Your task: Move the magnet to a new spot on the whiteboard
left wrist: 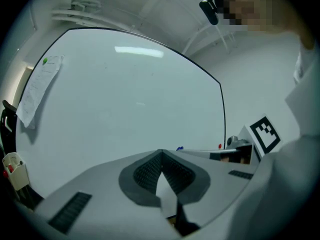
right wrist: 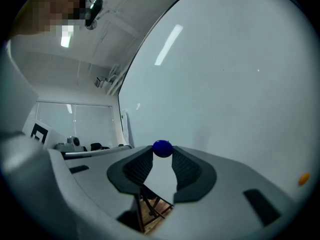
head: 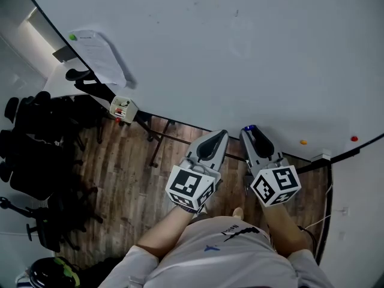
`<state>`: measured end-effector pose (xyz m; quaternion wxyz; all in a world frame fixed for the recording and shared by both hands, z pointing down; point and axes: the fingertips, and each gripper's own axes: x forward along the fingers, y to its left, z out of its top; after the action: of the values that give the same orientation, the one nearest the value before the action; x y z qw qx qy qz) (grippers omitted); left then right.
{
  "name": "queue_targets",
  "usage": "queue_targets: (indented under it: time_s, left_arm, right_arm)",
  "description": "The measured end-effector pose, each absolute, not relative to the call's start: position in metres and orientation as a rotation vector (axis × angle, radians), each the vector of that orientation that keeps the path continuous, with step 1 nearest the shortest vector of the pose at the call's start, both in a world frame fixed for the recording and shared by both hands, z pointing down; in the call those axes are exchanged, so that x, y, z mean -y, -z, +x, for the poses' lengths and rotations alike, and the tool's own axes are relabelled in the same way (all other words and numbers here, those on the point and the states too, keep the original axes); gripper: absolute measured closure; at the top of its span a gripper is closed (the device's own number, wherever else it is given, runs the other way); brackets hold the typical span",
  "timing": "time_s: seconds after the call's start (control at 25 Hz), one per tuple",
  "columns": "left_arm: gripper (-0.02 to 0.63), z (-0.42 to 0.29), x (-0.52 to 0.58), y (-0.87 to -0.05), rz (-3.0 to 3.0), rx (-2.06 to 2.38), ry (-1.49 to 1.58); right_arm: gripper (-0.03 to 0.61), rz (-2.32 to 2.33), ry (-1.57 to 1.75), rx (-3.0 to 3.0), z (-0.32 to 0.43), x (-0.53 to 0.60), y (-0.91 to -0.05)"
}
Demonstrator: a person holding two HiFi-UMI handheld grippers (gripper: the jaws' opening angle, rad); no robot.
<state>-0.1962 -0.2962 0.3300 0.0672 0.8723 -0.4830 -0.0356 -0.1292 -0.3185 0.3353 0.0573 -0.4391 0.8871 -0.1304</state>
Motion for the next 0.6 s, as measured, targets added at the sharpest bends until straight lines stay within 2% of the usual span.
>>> queue_targets:
  time_s: [0.6]
  left_arm:
    - [0.601, -0.251, 0.315, -0.339, 2.640, 1.453, 0.129]
  right_arm:
    - [0.451, -1.421, 0.427, -2.654, -0.182, 0.339, -0.353]
